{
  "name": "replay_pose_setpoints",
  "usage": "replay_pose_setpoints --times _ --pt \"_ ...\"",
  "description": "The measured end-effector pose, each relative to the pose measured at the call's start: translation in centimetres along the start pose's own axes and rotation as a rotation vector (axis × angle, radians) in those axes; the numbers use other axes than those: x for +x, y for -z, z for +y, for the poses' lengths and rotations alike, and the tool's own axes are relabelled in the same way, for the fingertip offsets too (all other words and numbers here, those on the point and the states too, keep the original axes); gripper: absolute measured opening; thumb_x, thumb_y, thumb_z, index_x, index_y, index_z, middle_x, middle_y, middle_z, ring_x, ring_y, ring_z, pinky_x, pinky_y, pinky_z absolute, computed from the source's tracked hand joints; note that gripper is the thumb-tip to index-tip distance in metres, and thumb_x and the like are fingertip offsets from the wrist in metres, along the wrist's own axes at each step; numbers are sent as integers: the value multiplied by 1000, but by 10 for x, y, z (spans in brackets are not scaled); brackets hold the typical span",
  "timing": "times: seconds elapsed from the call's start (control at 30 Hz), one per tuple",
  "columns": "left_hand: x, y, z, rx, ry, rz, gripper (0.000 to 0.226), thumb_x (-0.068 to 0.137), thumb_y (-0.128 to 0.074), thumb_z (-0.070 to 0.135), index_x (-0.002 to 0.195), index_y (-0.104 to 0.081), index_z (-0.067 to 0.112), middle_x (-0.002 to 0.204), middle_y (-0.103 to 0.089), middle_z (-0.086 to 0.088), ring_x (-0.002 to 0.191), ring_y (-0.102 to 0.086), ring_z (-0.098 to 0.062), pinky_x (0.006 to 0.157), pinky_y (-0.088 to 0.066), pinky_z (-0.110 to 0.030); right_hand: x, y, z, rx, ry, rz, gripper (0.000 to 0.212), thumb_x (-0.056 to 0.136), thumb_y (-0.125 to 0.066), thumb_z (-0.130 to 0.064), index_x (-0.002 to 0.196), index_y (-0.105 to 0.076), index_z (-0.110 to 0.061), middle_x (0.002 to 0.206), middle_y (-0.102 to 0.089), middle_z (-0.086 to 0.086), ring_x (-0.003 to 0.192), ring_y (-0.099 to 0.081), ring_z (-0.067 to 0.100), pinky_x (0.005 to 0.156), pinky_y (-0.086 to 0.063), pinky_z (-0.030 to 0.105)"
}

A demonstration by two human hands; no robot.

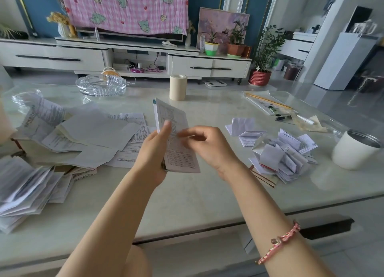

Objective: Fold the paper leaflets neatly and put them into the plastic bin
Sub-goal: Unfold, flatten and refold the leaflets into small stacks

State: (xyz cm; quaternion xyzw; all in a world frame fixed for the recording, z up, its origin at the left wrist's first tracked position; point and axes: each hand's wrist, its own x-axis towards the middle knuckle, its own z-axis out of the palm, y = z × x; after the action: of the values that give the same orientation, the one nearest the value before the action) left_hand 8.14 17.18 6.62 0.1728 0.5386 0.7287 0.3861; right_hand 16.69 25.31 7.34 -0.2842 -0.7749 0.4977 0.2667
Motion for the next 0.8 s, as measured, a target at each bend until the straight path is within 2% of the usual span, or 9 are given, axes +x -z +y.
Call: replay_pose_setpoints --times 0.1,0.17,0.27,0.4,0.5,0.57,0.63,0.7,0.8 --pt "-1 -2 -1 1 -15 23 19 98 -45 26 98 -61 18 91 -69 -5 74 -68 -17 60 -56 -30 3 12 5 62 -86 108 42 82 -70 -16 122 -57 -15 112 -58 -2 103 -55 12 87 -43 23" --pt "-2 -4 -2 -3 -28 3 18 98 -44 24 95 -61 20 88 -70 -2 70 -69 -14 57 -56 -27 4 20 8 131 -211 79 53 82 -71 -21 129 -48 -13 111 -59 1 98 -58 14 86 -48 27" --pt "-3 -7 -4 21 -59 27 18 99 -44 24 91 -60 22 83 -69 0 70 -67 -13 60 -54 -29 4 21 9 140 -179 66 40 84 -68 -15 122 -56 -9 92 -66 3 81 -64 15 77 -53 30" --pt "-3 -12 -5 58 -78 60 17 99 -44 25 89 -58 23 88 -67 -1 80 -65 -19 79 -53 -37 1 14 9 -118 -46 146 32 81 -67 -13 112 -61 -15 87 -63 -6 91 -64 15 85 -50 31" --pt "-3 -14 -9 79 -71 94 18 98 -45 25 85 -58 24 87 -66 -1 81 -64 -20 83 -52 -41 -1 12 13 -95 -70 165 33 81 -67 -12 113 -59 -16 85 -62 -9 93 -64 14 84 -49 28" --pt "0 -17 -13 59 -63 153 17 98 -45 26 87 -58 22 92 -66 -4 90 -64 -25 89 -51 -46 -2 11 14 -56 -115 155 33 82 -66 -15 113 -56 -17 90 -65 -3 93 -65 17 78 -50 29" --pt "3 -19 -16 9 -71 241 16 98 -44 26 93 -57 21 97 -65 -4 98 -62 -28 92 -49 -46 -5 12 14 -32 -186 59 26 85 -65 -20 109 -55 -17 95 -65 3 81 -65 16 62 -50 24" --pt "6 -20 -17 -49 -81 316 15 99 -41 26 100 -53 18 89 -61 0 92 -61 -25 86 -51 -39 -9 15 13 -15 -262 -114 13 89 -61 -23 98 -55 -16 86 -63 1 56 -60 11 45 -45 18" --pt "10 -18 -20 -64 -33 342 18 100 -37 26 98 -51 14 84 -57 0 79 -57 -20 74 -49 -33 -8 21 20 -64 -318 -188 10 91 -59 -21 86 -54 -14 68 -62 0 35 -47 4 37 -34 14"
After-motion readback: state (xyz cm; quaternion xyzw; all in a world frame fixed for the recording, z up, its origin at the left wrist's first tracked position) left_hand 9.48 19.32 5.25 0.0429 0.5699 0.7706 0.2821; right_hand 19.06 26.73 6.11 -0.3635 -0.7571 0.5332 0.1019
